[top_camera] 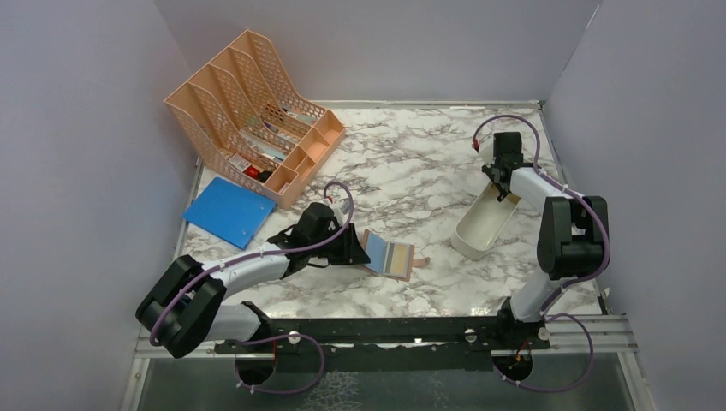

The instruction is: Put the credit cards into the card holder

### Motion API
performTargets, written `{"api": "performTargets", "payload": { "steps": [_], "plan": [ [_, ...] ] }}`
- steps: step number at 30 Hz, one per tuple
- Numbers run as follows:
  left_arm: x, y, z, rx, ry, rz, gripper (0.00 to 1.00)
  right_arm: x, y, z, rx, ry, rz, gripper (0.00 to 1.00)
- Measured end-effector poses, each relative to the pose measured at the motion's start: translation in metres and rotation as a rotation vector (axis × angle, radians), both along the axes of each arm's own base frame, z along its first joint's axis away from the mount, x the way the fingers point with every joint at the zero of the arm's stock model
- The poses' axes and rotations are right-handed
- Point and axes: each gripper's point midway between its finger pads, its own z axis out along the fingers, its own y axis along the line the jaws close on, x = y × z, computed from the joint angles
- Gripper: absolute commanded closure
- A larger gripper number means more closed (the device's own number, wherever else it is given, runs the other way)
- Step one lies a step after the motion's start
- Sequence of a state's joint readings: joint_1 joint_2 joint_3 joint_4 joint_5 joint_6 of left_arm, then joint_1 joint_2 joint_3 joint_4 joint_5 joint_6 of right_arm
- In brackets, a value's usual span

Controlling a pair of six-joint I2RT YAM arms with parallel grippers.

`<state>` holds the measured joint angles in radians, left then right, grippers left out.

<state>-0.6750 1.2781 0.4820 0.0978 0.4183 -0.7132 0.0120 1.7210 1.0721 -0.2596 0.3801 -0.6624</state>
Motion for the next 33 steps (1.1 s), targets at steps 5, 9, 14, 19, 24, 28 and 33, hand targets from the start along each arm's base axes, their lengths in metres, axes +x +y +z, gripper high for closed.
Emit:
{"api": "performTargets", "payload": {
  "steps": [5,9,14,19,24,28,33],
  "plan": [
    [0.000,0.000,0.000,0.002,0.002,0.000,0.66,0.000,0.000,0.004,0.003,-0.011,-0.003,0.67],
    [0.000,0.000,0.000,0.002,0.002,0.000,0.66,0.000,0.000,0.007,0.005,-0.021,-0.005,0.72],
    [0.000,0.001,0.000,0.002,0.002,0.001,0.66,0.000,0.001,0.010,0.009,-0.027,-0.006,0.81],
    [0.000,0.001,0.000,0.001,0.001,0.002,0.66,-0.003,0.002,0.010,0.017,-0.018,-0.009,0.84],
    [0.000,0.001,0.000,0.001,0.000,0.004,0.66,-0.008,0.007,0.010,0.054,0.000,-0.015,0.89],
    [0.001,0.001,0.000,0.002,0.000,0.005,0.66,-0.013,0.013,0.015,0.098,0.007,-0.021,0.93],
    [-0.001,0.002,-0.001,0.008,0.006,0.005,0.66,-0.020,0.020,0.024,0.150,0.006,-0.027,0.99]
  ]
}}
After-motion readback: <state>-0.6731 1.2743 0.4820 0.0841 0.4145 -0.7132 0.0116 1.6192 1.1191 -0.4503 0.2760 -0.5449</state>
